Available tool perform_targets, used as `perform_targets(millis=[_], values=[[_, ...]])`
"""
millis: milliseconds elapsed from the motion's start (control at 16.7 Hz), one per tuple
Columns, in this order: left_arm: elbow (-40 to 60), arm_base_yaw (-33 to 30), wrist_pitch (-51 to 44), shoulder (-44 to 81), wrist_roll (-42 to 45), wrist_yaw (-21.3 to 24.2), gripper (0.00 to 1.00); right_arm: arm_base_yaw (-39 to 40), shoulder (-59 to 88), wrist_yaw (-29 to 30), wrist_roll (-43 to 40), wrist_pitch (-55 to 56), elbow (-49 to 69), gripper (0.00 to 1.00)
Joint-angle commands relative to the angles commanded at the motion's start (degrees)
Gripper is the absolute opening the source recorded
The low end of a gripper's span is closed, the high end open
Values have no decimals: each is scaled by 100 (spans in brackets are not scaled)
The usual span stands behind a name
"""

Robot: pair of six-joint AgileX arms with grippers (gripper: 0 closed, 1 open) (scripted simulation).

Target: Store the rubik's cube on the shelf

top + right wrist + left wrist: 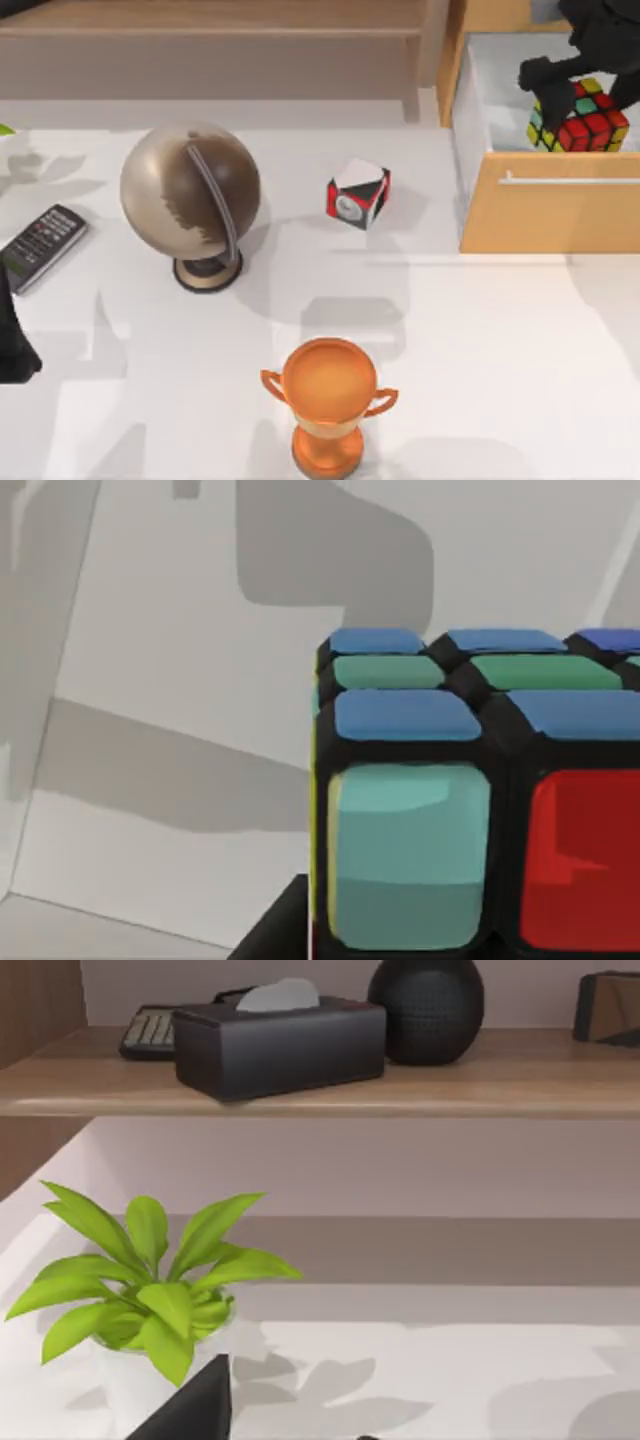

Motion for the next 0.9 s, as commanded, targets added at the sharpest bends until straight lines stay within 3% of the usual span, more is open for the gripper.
perform_targets(millis=[480,900], values=[[0,0,0,0,0,0,100,1336,-1758,988,224,1471,-1369,0],[0,0,0,0,0,0,100,2886,-2382,2153,419,4566,-3036,0]])
